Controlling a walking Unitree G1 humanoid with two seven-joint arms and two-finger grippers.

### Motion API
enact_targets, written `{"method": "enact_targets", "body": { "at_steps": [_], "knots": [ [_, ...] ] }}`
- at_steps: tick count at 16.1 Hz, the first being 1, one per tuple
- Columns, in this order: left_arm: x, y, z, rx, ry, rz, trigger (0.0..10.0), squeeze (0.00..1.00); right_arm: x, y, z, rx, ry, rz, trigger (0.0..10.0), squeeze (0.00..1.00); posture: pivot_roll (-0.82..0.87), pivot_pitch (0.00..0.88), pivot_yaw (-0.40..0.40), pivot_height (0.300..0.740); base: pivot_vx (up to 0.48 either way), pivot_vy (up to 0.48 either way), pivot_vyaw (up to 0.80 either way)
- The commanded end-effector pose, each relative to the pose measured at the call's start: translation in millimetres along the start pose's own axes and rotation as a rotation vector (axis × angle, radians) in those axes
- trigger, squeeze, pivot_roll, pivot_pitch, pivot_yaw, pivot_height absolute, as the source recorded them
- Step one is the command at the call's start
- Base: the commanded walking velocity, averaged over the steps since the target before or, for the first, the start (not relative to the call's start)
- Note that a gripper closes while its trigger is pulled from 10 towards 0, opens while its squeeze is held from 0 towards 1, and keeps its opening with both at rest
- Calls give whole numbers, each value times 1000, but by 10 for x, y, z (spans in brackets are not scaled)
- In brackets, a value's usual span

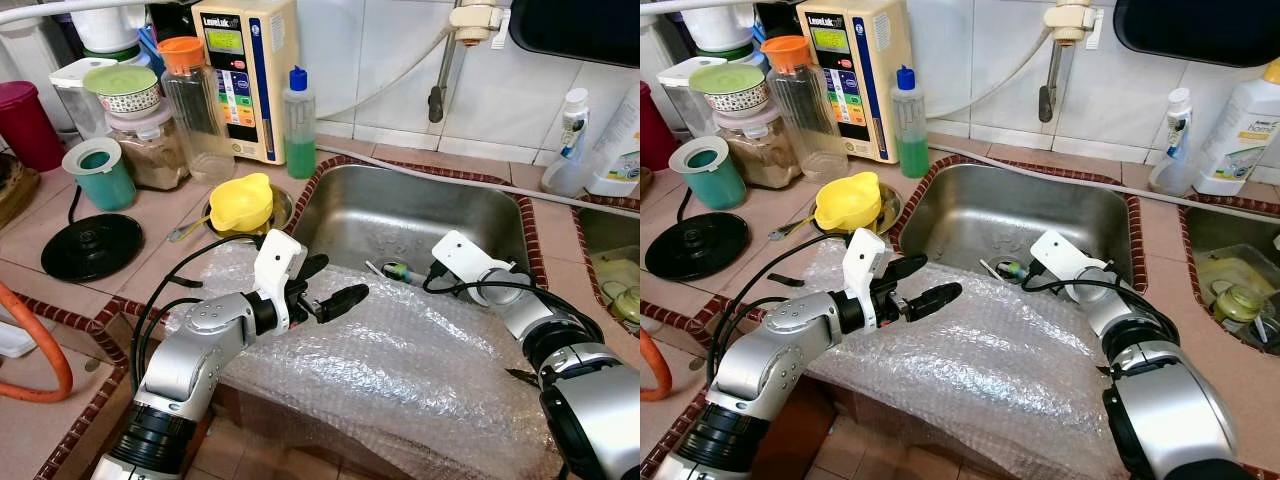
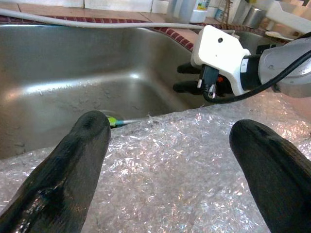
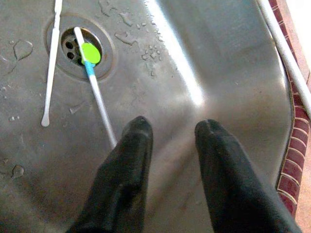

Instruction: Kitchen organization

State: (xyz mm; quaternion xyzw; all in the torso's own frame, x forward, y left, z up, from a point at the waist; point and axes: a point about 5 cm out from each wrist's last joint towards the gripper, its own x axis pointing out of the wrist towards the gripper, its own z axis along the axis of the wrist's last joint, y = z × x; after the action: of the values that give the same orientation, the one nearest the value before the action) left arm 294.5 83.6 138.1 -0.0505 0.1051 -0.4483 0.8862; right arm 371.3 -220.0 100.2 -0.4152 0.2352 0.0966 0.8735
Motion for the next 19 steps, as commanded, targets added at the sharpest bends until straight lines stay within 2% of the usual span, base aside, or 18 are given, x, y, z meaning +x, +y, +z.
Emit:
{"method": "enact_targets", "body": {
  "at_steps": [1,3,4,5,8,9,11,12,13,15,16,17,18,19],
  "knots": [
    [5,33,37,17,4,15,10000,1000,-1,-58,72,30,-27,-3,10000,1000,112,0,46,740,0,0,0],
    [10,158,148,58,-63,136,10000,1000,-1,-86,205,158,-116,-8,10000,1000,108,0,40,740,0,0,0],
    [9,189,178,62,-80,165,10000,1000,-3,-94,238,191,-137,-12,10000,1000,108,0,40,740,0,0,0],
    [-7,274,266,82,-128,240,10000,1000,-8,-104,334,281,-201,-8,10000,1000,105,0,38,740,0,0,0],
    [-140,599,429,103,-221,500,10000,1000,-57,-35,603,433,-410,30,10000,1000,84,0,41,740,0,0,0],
    [-181,666,457,99,-238,552,10000,1000,-75,-2,658,460,-450,45,10000,1000,75,0,47,740,0,0,0],
    [-375,921,593,71,-316,761,10000,1000,-174,91,797,496,-568,65,10000,1000,58,0,61,740,0,0,0],
    [-442,1005,626,64,-329,823,10000,1000,-217,126,834,509,-598,77,10000,1000,55,0,63,740,0,0,0],
    [-503,1108,638,19,-344,881,10000,1000,-312,200,892,497,-657,105,10000,1000,43,0,71,740,0,0,0],
    [-564,1232,638,-72,-358,952,10000,1000,-562,360,1013,511,-780,202,10000,1000,25,0,81,740,0,0,0],
    [-567,1256,648,-102,-368,957,10000,1000,-668,443,1026,480,-813,248,10000,1000,18,0,85,740,0,0,0],
    [-557,1273,647,-131,-369,957,10000,1000,-764,519,1027,466,-836,285,10000,949,13,0,87,740,0,0,0],
    [-521,1286,647,-172,-373,947,10000,1000,-846,605,1011,499,-836,322,10000,898,7,0,90,740,0,0,0],
    [-480,1297,654,-200,-375,937,10000,1000,-918,689,994,496,-834,351,10000,580,1,0,95,740,0,0,0]
  ]
}}
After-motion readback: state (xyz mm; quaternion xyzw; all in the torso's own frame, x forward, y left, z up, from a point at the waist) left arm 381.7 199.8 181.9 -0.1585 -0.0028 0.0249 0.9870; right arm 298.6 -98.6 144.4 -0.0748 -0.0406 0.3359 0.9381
